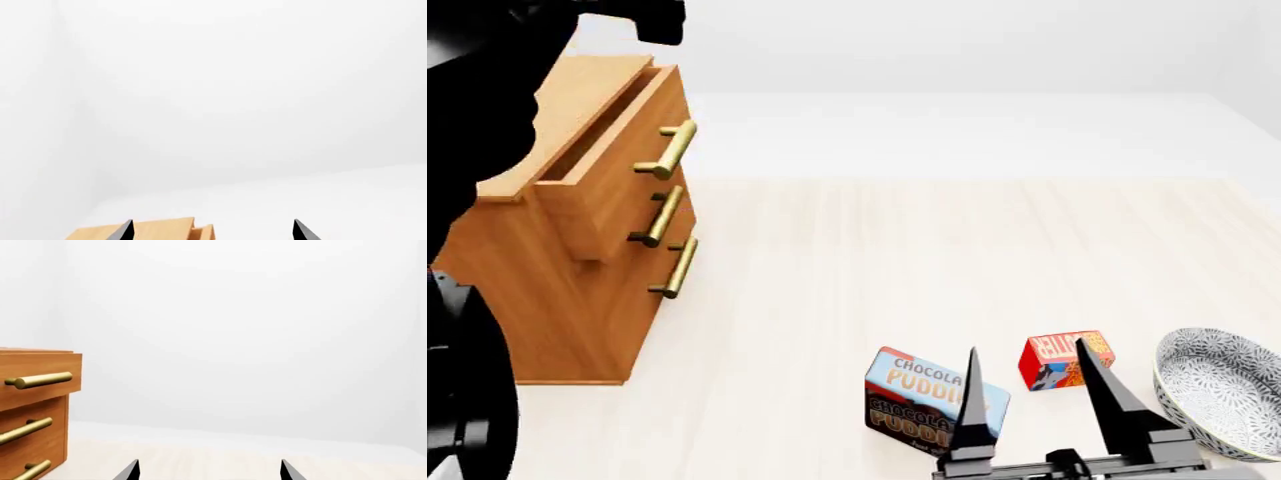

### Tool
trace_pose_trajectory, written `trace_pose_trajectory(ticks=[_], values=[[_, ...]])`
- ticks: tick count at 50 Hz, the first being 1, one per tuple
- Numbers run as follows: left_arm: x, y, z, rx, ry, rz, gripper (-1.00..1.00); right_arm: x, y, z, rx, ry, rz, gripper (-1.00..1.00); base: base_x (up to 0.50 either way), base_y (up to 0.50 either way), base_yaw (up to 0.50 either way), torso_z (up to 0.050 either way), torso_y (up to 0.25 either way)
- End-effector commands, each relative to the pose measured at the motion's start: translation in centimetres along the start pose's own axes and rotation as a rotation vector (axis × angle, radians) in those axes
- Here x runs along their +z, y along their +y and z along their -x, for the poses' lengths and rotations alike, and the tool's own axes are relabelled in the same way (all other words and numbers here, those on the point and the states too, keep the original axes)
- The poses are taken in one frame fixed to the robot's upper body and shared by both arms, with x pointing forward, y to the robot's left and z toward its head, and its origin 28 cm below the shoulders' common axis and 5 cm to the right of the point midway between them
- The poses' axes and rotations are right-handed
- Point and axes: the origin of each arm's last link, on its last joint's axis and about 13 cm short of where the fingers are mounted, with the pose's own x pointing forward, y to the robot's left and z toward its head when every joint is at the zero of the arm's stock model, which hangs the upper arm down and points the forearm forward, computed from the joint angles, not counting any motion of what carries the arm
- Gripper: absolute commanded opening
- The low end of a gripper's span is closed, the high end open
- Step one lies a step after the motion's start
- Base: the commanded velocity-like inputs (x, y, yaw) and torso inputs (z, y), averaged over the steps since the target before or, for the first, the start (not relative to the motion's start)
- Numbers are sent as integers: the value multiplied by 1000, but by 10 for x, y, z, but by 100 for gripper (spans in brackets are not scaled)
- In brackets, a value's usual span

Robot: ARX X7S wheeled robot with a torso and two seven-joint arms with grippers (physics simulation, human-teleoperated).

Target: Put the butter at the back in the top drawer of the cabinet and close it.

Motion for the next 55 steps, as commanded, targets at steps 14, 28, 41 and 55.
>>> trace_pose_trajectory(ticks=[14,28,41,55], values=[[17,-2,-99,-21,419,32,100,-8,-6,-7,-11,28,-12,100,0,0,0,0,0],[0,-3,-78,85,882,42,100,-14,-6,-12,-15,45,-14,100,0,0,0,0,0],[-7,-7,-63,7,1107,25,100,-18,-5,-11,-9,56,-18,100,0,0,0,0,0],[1,-6,-64,11,1070,29,100,-19,-5,-10,-5,57,-20,100,0,0,0,0,0]])
